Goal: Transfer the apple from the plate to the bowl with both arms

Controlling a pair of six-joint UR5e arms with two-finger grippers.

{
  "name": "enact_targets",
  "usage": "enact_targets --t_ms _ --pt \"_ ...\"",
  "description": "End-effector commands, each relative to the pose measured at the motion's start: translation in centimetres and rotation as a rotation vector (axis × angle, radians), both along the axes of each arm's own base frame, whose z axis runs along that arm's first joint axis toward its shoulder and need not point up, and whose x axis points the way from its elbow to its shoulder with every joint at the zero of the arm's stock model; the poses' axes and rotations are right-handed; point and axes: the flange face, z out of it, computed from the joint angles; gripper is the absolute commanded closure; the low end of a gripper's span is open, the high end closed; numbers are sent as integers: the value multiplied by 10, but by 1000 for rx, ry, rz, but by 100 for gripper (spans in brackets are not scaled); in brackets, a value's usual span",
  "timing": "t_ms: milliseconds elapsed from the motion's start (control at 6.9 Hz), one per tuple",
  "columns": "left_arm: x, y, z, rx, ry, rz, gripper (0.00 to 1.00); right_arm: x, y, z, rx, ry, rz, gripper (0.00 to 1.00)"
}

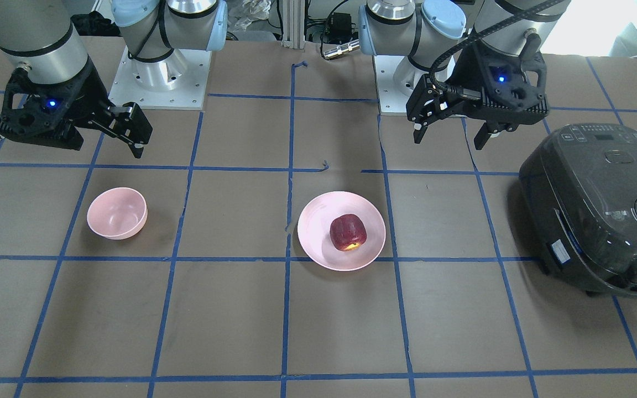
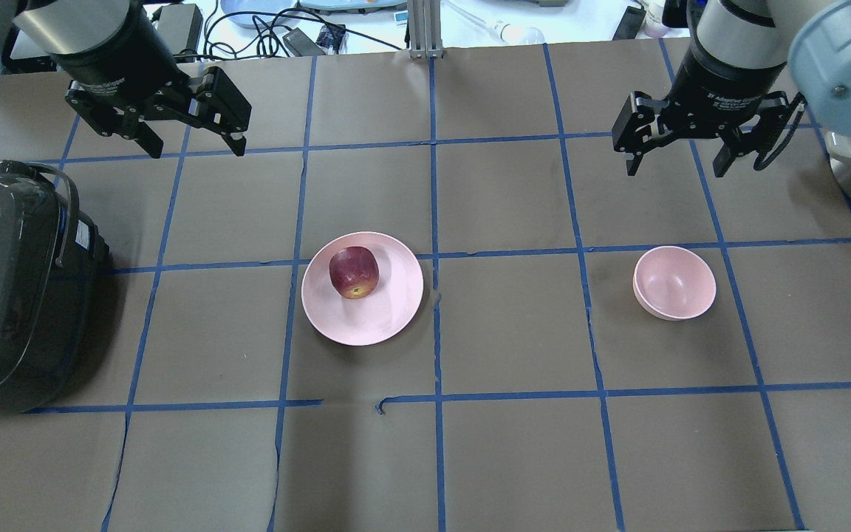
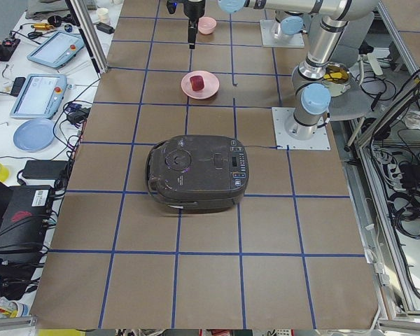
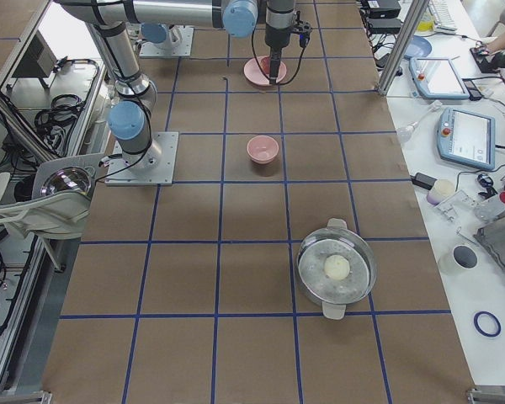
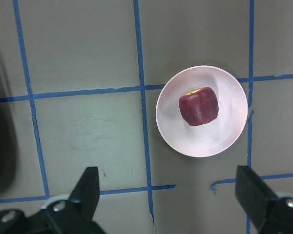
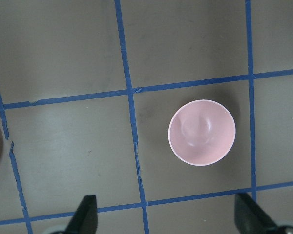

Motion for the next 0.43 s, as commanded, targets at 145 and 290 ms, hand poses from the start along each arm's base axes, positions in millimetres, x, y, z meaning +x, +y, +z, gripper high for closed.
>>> enact_targets --t_ms 145,290 --pt "1 -1 0 -1 1 3 0 -1 0 -2 4 8 -3 0" --pt "2 -1 0 -1 0 3 0 -1 0 -1 4 13 -5 0"
